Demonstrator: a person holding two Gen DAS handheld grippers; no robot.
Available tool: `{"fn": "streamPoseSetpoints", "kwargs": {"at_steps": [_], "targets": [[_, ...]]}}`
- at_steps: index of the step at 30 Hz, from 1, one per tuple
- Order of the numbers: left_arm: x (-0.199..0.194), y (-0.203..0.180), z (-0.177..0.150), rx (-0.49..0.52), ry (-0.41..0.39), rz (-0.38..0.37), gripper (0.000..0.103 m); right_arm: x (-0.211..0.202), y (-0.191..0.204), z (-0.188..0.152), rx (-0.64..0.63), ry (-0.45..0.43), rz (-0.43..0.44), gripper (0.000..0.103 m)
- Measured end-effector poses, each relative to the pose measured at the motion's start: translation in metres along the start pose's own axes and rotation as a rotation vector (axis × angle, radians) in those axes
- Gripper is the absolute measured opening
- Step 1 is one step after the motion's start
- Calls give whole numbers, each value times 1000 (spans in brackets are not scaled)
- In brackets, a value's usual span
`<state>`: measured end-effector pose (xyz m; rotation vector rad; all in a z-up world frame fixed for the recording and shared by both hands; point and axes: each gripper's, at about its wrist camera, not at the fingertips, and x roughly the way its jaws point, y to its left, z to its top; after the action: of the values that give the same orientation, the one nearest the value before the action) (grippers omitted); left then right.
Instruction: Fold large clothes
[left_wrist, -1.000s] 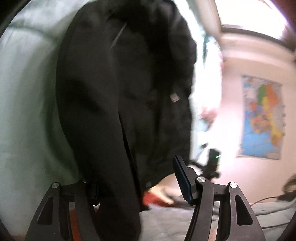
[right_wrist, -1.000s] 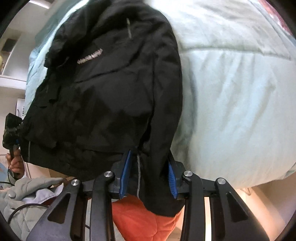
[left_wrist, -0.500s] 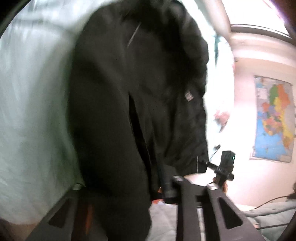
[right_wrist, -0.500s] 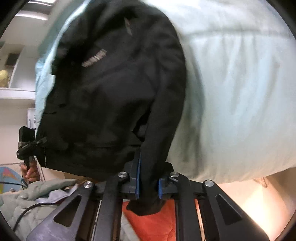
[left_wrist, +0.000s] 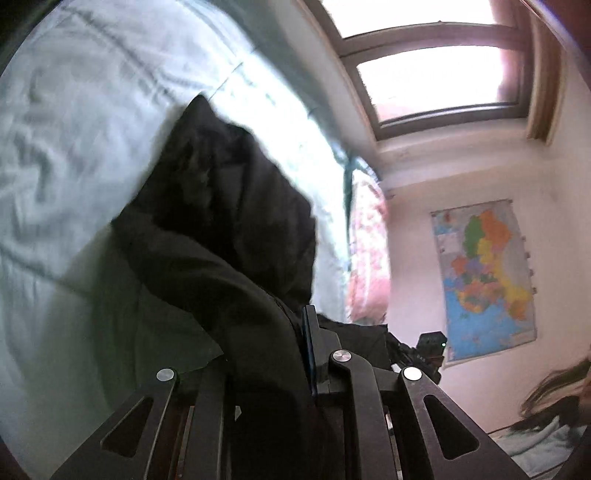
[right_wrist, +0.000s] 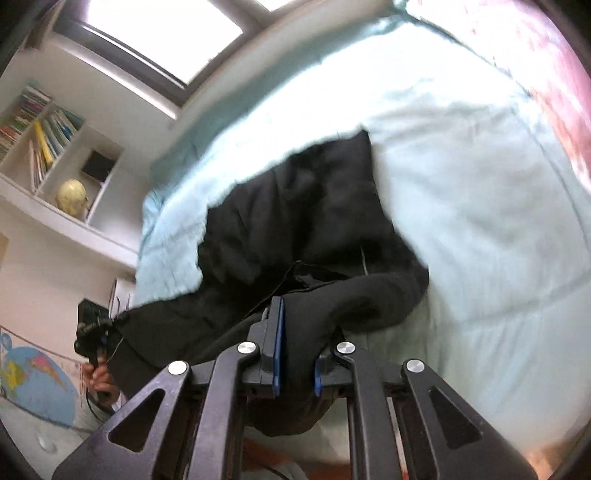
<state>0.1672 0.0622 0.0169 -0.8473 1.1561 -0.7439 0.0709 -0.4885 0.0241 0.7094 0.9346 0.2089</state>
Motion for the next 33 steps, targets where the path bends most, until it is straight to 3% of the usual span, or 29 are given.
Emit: {"fn": "streamPoseSetpoints", "kwargs": {"at_steps": [6,11,14,19,25,30,33], "targets": [[-17,-2,47,-9,-96,-83,16,2,23,64,-26,-105,3,16],[2,-2,102,-20,-120,-36,16,23,25,117,35,-139,-20,16],[29,10,136,-81,-116,-24,19,62,17,150,87,-132,-67,16],[90,40,184,-143,-104,130,24,130,-21,191,222,-88,-115,19],[177,102,207,-201,11,332,28,231,-52,201,236,67,-300,25],[211,124,208,-155,27,374,28,295,-77,189,238,150,-407,27],[214,122,210,-122,51,388,28,312,-78,188,221,170,-456,29]]}}
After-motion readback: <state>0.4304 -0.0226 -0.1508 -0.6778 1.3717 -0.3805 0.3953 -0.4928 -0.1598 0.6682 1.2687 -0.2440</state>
